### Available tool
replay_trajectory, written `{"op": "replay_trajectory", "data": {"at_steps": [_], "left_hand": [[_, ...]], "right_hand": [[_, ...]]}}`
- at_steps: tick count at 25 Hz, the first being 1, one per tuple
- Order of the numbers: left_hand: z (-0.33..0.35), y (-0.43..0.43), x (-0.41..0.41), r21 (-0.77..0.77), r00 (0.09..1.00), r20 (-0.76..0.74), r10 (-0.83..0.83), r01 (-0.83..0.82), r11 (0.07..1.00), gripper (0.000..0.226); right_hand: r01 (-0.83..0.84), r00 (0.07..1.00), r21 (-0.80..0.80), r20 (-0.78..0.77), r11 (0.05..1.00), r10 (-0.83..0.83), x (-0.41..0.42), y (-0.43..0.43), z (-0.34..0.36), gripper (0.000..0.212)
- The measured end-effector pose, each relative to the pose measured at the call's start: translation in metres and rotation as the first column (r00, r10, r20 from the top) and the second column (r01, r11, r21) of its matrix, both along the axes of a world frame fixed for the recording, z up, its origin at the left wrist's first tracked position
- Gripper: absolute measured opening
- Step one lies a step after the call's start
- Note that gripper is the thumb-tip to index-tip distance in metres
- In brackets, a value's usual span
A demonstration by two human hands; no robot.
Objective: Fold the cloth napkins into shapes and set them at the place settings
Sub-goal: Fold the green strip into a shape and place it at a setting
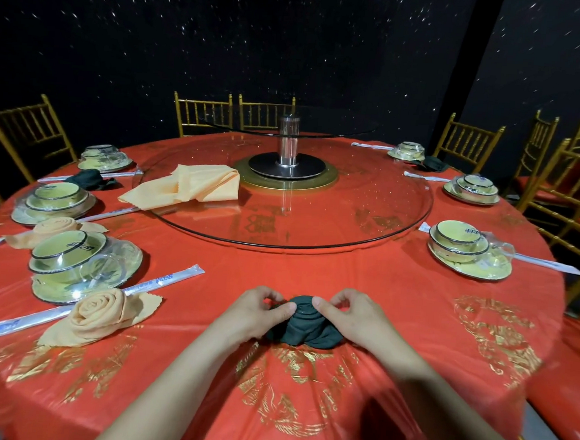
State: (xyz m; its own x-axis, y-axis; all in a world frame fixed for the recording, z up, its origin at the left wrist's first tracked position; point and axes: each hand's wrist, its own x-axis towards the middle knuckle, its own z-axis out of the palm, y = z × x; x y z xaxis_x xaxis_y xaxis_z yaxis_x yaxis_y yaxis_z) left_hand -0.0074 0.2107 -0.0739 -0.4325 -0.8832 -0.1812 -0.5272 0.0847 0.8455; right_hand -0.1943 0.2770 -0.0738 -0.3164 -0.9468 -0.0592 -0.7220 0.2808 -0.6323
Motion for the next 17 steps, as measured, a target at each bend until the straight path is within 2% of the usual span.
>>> {"op": "replay_trajectory", "data": {"at_steps": [2, 4, 6, 8, 10, 12, 14, 17], "left_hand": [[0.001, 0.001, 0.005, -0.015, 0.994, 0.032, -0.108, 0.108, 0.994, 0.047], [0.001, 0.003, 0.005, -0.172, 0.976, 0.149, -0.157, 0.182, 0.968, 0.052], [0.0, 0.009, 0.003, -0.356, 0.958, 0.251, -0.138, 0.224, 0.907, 0.054], [-0.002, 0.014, 0.0, -0.45, 0.949, 0.284, -0.136, 0.257, 0.855, 0.052], [-0.004, 0.013, 0.001, -0.402, 0.962, 0.236, -0.134, 0.222, 0.888, 0.049], [-0.003, 0.009, 0.003, -0.229, 0.995, 0.057, -0.082, 0.093, 0.969, 0.044], [-0.003, 0.003, 0.001, -0.079, 0.997, -0.081, 0.018, -0.024, 0.997, 0.04], [-0.002, -0.002, -0.008, 0.019, 0.988, -0.126, 0.084, -0.083, 0.996, 0.034]], "right_hand": [[0.002, 1.0, 0.007, 0.009, 1.0, -0.002, 0.0, -0.004, 0.001, 0.045], [-0.007, 1.0, -0.019, 0.004, 1.0, 0.007, 0.001, -0.003, 0.0, 0.041], [-0.019, 0.999, -0.052, 0.027, 0.998, 0.02, 0.003, -0.002, -0.001, 0.035], [-0.017, 0.999, -0.066, 0.041, 0.998, 0.02, 0.006, -0.001, -0.001, 0.032], [0.002, 0.997, -0.077, 0.072, 0.997, 0.003, 0.006, -0.002, -0.002, 0.032], [0.026, 0.988, -0.075, 0.152, 0.997, -0.014, 0.003, -0.004, -0.003, 0.032], [0.041, 0.967, -0.052, 0.254, 0.998, -0.027, 0.001, -0.005, -0.005, 0.033], [0.053, 0.946, -0.037, 0.323, 0.998, -0.038, -0.001, -0.006, -0.005, 0.035]]}}
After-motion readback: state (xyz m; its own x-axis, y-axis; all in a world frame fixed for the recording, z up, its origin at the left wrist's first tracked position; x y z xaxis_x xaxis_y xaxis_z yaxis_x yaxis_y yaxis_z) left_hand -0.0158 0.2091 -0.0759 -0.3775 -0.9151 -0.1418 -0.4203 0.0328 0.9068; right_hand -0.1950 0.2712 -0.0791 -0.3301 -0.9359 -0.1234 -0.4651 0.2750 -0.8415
